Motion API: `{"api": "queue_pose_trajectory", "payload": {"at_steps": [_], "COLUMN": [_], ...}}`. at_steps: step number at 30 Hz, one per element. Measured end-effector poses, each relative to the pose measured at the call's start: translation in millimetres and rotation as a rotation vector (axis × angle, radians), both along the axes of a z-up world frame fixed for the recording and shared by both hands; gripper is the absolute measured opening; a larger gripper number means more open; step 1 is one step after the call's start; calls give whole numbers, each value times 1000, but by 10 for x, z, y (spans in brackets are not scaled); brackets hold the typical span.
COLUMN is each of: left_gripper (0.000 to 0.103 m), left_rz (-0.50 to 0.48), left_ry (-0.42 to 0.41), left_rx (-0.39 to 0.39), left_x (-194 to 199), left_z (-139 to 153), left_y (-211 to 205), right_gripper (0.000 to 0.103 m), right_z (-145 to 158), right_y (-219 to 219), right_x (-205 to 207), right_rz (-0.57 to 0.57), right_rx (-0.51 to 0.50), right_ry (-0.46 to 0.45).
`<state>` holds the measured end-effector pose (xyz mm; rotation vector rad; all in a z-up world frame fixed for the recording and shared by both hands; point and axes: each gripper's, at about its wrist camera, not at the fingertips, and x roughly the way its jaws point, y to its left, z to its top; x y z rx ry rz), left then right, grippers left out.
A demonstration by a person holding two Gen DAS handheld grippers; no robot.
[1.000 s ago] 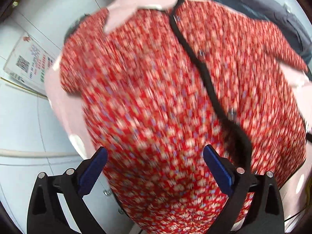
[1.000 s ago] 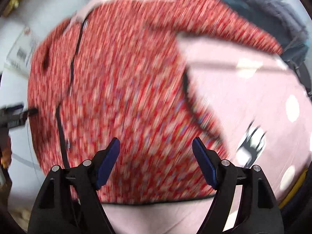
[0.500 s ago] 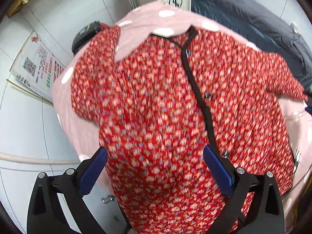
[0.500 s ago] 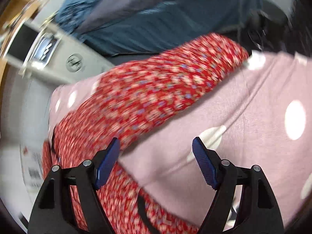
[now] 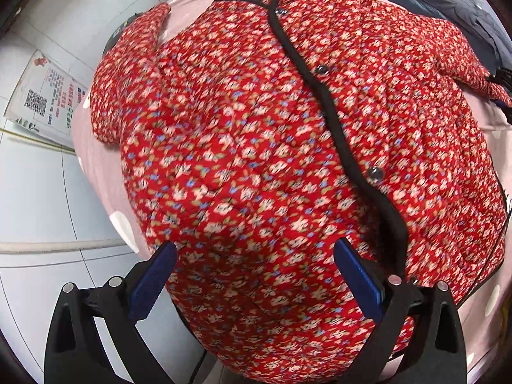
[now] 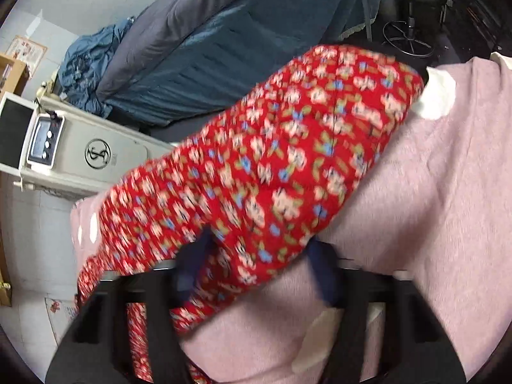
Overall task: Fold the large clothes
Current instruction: 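Grasp a sleeve with the right gripper and fold it across the jacket front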
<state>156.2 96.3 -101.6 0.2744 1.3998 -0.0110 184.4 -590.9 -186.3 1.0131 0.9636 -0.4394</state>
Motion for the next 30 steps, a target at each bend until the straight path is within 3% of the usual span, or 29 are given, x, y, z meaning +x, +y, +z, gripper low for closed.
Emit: {"api": "queue_pose_trajectory", "payload": {"at_steps": [1, 2, 7, 11, 16, 18, 26, 30], "left_gripper": [96, 96, 96, 96, 96, 96, 96, 96], "left_rz": [1, 2, 1, -2, 33, 41, 88, 117], "left_ry": [-5, -7, -20, -26, -19, -21, -58, -76], "left_rx": [-7, -12, -30, -36, -62, -63, -100, -116], "left_x": [14, 26, 117, 133, 101, 89, 101, 101], "left_z": [22, 37, 109, 109, 66, 60, 165, 249], "left_y": [-15, -27, -89, -105, -22, 20, 216, 341], "right_gripper": [16, 15, 12, 12, 12, 12, 12, 12], "right_z": [50, 82, 658, 722, 800, 989, 2014, 2419], "right_y": [-75, -117, -329, -285, -177, -59, 1021, 2059], "right_x": [24, 30, 314, 473, 435, 520, 851, 1024], "right_rz": [-6, -2, 81, 135, 97, 137, 398, 659], "right_rx": [2, -1, -156, -191, -144, -185, -383, -484], "right_ry": [-12, -15, -65, -4, -23, -41, -226, -321]}}
